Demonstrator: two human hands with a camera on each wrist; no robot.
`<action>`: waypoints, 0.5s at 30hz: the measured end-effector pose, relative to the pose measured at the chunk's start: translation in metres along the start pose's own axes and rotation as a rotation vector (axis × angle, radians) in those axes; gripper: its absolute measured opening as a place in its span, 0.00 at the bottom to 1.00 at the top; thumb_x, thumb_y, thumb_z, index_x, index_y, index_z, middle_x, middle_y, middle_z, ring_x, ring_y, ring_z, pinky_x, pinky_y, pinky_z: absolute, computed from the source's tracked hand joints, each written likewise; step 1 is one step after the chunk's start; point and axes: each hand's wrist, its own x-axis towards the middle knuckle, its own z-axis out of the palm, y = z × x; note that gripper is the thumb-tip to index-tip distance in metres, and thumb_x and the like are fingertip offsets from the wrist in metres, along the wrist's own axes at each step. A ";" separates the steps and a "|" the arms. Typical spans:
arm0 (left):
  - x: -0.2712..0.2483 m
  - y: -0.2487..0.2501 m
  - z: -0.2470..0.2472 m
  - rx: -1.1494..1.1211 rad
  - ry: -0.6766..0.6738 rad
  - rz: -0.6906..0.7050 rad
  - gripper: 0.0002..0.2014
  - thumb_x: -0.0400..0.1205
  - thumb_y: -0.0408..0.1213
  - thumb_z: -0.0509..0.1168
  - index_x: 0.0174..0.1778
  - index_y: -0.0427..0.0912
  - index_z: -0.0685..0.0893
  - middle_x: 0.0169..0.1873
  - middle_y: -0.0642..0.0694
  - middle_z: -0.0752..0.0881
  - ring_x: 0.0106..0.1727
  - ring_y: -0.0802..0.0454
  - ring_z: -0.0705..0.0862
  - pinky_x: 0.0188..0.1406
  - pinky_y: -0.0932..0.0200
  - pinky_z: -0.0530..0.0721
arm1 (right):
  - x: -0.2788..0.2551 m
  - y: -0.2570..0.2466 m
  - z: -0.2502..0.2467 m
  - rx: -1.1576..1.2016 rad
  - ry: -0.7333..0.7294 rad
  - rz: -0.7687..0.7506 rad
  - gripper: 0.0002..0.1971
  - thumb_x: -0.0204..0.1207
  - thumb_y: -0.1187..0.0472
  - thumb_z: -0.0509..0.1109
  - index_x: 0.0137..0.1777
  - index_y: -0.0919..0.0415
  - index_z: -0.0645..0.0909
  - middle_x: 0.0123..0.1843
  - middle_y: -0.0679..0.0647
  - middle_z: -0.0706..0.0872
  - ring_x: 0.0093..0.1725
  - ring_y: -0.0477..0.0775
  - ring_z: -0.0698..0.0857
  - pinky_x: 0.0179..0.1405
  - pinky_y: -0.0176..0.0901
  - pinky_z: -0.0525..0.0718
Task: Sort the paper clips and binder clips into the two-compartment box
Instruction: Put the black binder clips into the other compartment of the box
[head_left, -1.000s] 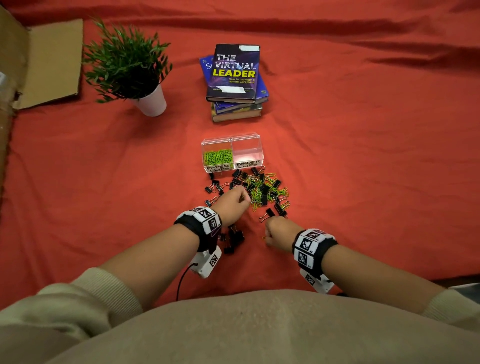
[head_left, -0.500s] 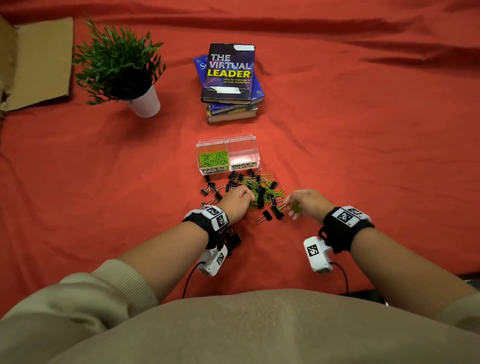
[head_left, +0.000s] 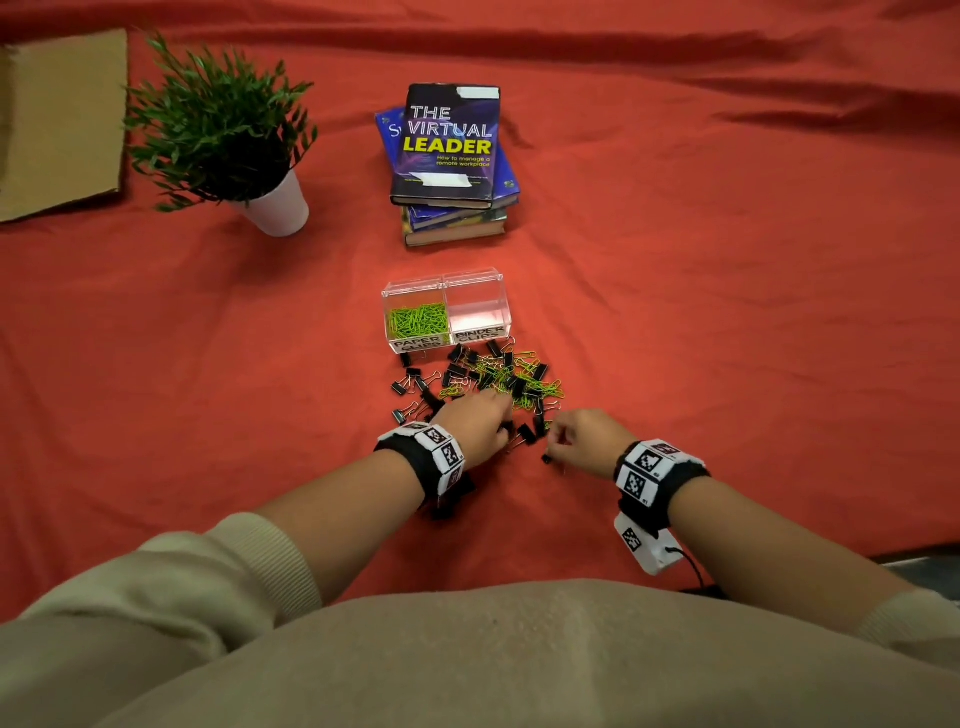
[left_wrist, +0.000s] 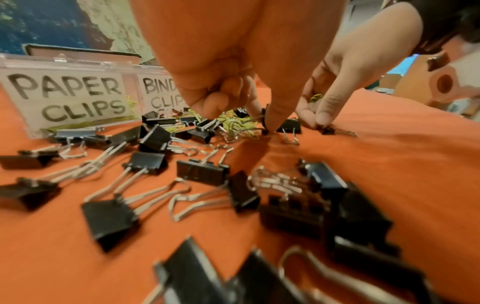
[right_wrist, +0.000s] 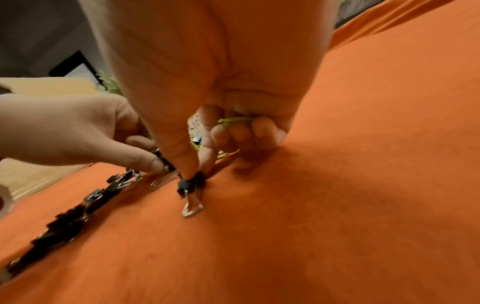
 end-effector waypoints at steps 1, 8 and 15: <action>-0.004 -0.002 0.001 0.003 -0.041 0.028 0.10 0.79 0.39 0.62 0.55 0.42 0.78 0.54 0.42 0.82 0.55 0.42 0.82 0.51 0.50 0.82 | -0.003 0.001 0.001 -0.014 -0.034 -0.013 0.03 0.70 0.58 0.69 0.37 0.54 0.83 0.26 0.43 0.77 0.31 0.46 0.78 0.33 0.38 0.73; -0.021 -0.009 -0.003 -0.162 -0.028 -0.089 0.10 0.76 0.45 0.65 0.49 0.46 0.80 0.45 0.49 0.85 0.45 0.48 0.83 0.40 0.58 0.79 | 0.004 0.011 -0.015 0.077 0.121 0.028 0.03 0.74 0.62 0.71 0.44 0.54 0.82 0.27 0.42 0.73 0.29 0.42 0.73 0.26 0.31 0.66; 0.004 0.003 -0.009 -0.108 0.135 -0.283 0.16 0.80 0.51 0.63 0.53 0.42 0.76 0.46 0.45 0.83 0.47 0.45 0.84 0.41 0.52 0.82 | 0.016 0.004 -0.005 -0.076 0.116 0.059 0.04 0.75 0.55 0.67 0.43 0.54 0.80 0.36 0.48 0.80 0.39 0.52 0.80 0.36 0.43 0.77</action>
